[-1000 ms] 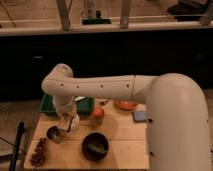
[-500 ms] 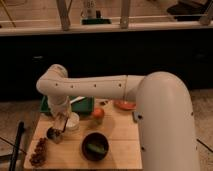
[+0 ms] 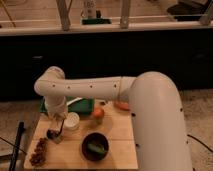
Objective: Place eraser in metal cup
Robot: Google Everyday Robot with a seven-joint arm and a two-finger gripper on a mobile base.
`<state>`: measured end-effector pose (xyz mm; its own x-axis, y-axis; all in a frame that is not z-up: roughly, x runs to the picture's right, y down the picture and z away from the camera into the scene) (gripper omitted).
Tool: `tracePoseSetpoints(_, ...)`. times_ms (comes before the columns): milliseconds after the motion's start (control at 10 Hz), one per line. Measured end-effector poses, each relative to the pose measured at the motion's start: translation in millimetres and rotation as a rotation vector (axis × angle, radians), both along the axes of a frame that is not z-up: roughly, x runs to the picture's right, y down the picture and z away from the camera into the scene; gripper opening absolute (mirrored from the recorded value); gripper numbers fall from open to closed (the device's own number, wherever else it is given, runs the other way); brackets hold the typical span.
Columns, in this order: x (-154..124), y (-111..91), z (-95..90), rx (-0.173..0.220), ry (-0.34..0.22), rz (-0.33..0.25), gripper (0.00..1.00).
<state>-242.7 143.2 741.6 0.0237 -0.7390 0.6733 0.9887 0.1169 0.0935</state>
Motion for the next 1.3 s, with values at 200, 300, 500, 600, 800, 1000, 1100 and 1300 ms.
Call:
tracePoseSetpoints(200, -3, 3, -6.4, 0.011, -0.005, -0.017, 0.0)
tracePoseSetpoints(300, -4, 3, -10.7, 0.018, -0.009, -0.026, 0.0)
tracePoseSetpoints(500, -10, 9, -16.9, 0.025, -0.017, -0.058, 0.0)
tracePoseSetpoints(600, -14, 12, -18.2, 0.026, -0.021, -0.079, 0.0)
tracePoseSetpoints(800, -19, 20, -18.2, 0.019, -0.029, -0.109, 0.0)
tracePoseSetpoints(1000, -26, 30, -17.4, 0.004, -0.037, -0.142, 0.0)
tracePoseSetpoints(1100, -28, 34, -17.2, -0.004, -0.037, -0.152, 0.01)
tracePoseSetpoints(1300, -28, 41, -14.9, -0.022, -0.026, -0.166, 0.19)
